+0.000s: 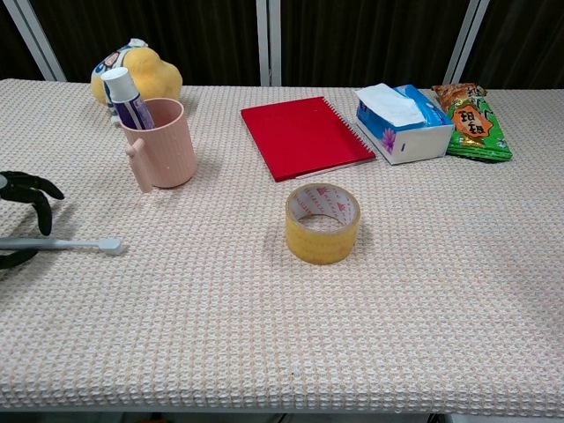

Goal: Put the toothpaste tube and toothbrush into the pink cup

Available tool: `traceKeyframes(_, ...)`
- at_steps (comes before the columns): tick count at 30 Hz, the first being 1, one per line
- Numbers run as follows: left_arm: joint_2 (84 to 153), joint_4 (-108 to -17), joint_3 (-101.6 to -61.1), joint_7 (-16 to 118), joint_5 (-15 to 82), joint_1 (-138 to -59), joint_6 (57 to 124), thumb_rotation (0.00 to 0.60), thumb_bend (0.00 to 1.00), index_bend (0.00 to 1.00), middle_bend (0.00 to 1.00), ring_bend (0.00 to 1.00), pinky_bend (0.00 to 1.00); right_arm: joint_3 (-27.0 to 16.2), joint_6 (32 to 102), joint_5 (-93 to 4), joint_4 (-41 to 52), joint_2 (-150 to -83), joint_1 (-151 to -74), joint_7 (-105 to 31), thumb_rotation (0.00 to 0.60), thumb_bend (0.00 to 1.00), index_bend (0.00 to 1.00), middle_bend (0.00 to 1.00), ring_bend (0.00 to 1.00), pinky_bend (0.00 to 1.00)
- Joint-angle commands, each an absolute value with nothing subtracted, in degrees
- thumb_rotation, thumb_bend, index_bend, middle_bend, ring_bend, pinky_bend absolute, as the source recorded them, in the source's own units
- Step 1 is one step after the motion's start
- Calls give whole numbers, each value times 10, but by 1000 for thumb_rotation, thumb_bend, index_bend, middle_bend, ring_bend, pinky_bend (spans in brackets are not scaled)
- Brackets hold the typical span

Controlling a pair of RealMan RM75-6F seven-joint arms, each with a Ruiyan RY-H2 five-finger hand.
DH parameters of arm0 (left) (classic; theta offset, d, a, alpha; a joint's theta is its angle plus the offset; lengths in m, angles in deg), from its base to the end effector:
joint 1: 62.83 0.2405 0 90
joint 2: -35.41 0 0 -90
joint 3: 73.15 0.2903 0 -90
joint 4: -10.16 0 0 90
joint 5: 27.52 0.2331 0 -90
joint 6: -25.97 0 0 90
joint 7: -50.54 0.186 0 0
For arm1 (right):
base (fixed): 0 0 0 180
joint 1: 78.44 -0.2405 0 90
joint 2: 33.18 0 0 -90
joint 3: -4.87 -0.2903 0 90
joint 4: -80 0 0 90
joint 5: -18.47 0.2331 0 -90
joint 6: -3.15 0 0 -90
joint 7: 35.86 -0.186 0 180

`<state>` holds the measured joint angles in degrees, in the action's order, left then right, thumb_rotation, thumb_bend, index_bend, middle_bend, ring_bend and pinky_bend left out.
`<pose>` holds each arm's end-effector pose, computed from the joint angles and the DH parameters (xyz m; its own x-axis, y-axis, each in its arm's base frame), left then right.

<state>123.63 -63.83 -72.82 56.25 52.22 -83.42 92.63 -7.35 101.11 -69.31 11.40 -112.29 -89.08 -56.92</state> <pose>-0.3280 0.3010 -0.0343 0.4303 0.2770 0.8591 0.9008 -0.1927 -0.3891 -0.3463 -0.2891 0.1664 0.1168 0.3773 0.9187 -0.9606 -0.1919 0.2009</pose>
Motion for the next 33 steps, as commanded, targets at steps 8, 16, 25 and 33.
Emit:
traceKeyframes(8, 1244, -625, -731, 556, 523, -833, 921, 600, 306, 504, 200, 106, 209, -73, 1009, -692, 109, -1121, -890, -568, 600, 438, 0, 0, 0, 0)
traceKeyframes(16, 1246, -619, -731, 552, 525, -832, 917, 600, 311, 530, 207, 106, 209, -73, 1009, -694, 108, -1122, -891, -565, 600, 438, 0, 0, 0, 0)
traceKeyframes(25, 1245, -615, -740, 517, 543, -827, 947, 600, 317, 588, 248, 114, 230, -72, 1006, -694, 106, -1120, -892, -566, 600, 438, 0, 0, 0, 0)
traceKeyframes(33, 1205, -660, -768, 376, 567, -820, 998, 600, 346, 625, 314, 148, 267, -73, 1008, -697, 104, -1118, -893, -566, 600, 438, 0, 0, 0, 0)
